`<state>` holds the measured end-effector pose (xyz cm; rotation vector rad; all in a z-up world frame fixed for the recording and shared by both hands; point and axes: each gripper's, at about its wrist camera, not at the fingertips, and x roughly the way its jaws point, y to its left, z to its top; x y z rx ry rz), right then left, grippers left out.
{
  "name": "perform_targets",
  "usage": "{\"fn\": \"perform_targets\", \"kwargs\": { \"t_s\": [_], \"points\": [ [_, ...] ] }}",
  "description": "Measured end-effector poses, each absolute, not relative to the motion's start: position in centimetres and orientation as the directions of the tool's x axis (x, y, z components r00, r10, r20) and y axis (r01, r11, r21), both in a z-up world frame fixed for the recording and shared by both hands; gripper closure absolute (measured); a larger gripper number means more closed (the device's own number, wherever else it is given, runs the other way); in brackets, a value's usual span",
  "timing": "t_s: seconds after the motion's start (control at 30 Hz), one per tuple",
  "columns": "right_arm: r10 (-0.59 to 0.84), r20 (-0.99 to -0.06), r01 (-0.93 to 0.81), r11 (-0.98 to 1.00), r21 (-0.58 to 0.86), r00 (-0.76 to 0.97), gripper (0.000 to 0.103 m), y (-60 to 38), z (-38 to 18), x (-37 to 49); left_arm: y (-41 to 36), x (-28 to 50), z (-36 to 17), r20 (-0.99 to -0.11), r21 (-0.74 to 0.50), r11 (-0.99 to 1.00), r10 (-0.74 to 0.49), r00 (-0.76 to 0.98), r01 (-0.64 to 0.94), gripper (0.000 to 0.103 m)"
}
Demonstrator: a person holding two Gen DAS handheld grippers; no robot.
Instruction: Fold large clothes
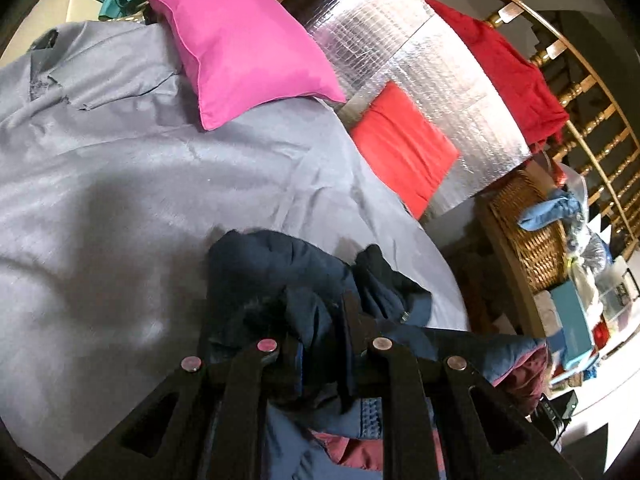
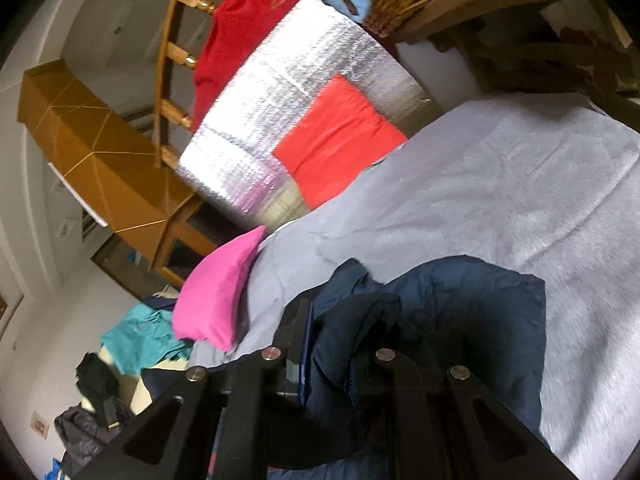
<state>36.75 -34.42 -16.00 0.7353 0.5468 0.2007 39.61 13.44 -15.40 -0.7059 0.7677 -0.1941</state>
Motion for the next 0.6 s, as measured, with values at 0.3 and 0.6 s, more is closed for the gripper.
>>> {"fn": "perform_targets", "kwargs": {
  "t_s": [0.3, 0.6],
  "points": [
    [0.357, -0.460, 0.134, 0.653, 0.745, 0.813, 0.083, -36.3, -20.6, 42.6, 11.7, 45.1, -18.8, -0.671, -0.572, 0.805, -0.351, 0.653, -0.154, 0.080],
    [0.319, -0.395, 0.162, 0.565, 0.809, 0.861, 0.021, -37.6, -21.0, 43.7, 13.5, 44.4, -18.1, -0.429, -0.801, 0.593, -0.480, 0.765, -0.077, 0.019]
  ]
}}
